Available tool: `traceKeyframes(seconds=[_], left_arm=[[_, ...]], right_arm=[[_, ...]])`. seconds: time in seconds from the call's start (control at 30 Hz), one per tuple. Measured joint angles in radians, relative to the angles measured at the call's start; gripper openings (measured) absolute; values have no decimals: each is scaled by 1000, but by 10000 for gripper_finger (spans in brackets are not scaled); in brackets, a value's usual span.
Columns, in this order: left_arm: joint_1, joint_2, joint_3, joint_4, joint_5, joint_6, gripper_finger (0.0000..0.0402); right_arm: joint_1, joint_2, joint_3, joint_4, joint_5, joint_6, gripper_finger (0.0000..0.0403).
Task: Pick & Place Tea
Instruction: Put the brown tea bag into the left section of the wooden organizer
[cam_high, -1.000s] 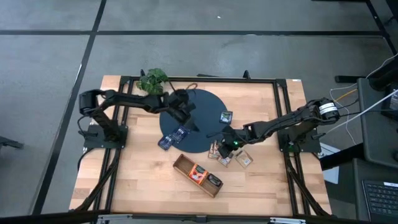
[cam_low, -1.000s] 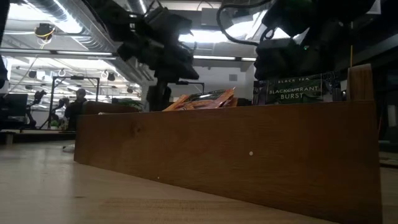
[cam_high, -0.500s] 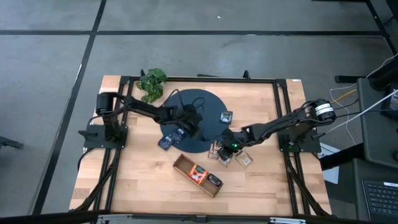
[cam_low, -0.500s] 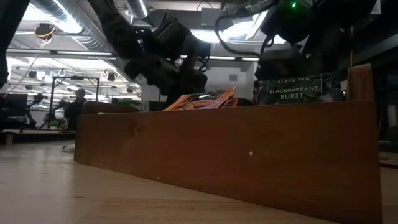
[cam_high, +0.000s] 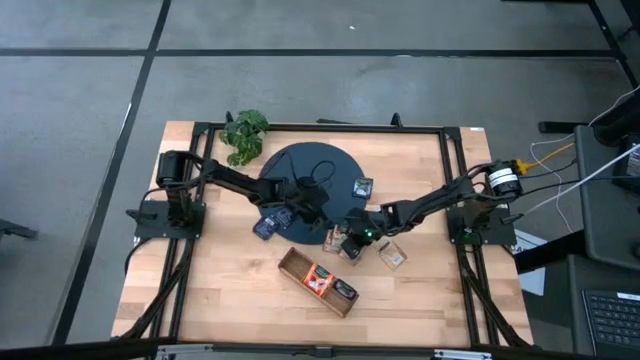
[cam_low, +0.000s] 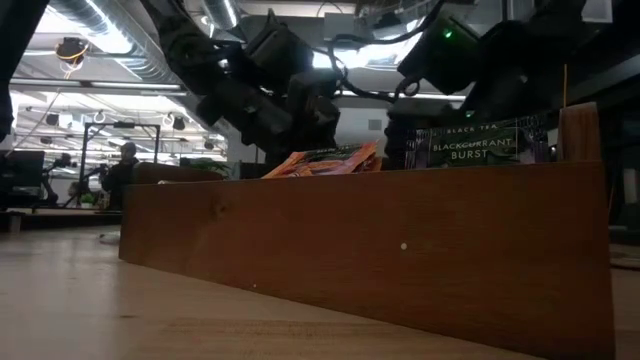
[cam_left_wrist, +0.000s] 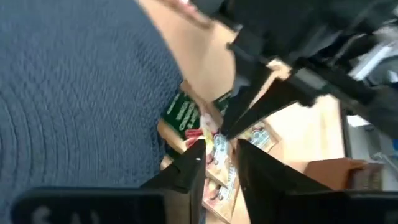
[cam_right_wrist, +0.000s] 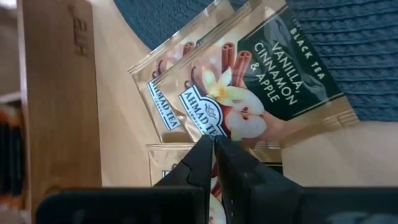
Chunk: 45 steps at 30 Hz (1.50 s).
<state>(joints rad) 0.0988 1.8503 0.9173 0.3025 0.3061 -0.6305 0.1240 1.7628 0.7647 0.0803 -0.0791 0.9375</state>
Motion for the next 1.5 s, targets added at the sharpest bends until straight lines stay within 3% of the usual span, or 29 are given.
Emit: traceKeyframes(seconds=[0.33,1.03,1.2,1.33,1.4,1.5], left_arm=[[15,0,0,-92,-1,-63,129],[-6,13,0,-128,-34,-18,124],[-21,13,0,-128,-35,-18,124],[-29,13,0,-128,-36,-18,125],[-34,13,0,-128,-39,-18,125],[-35,13,0,-127,-43,-19,125]], right_arm=[[-31,28,-1,60,5,-19,29],[-33,-7,-5,134,18,3,28],[-17,-117,-3,48,115,3,10],[-9,-184,-2,-140,212,11,6],[-9,-189,-3,-196,226,22,11],[-9,-171,-3,-142,207,-1,15]])
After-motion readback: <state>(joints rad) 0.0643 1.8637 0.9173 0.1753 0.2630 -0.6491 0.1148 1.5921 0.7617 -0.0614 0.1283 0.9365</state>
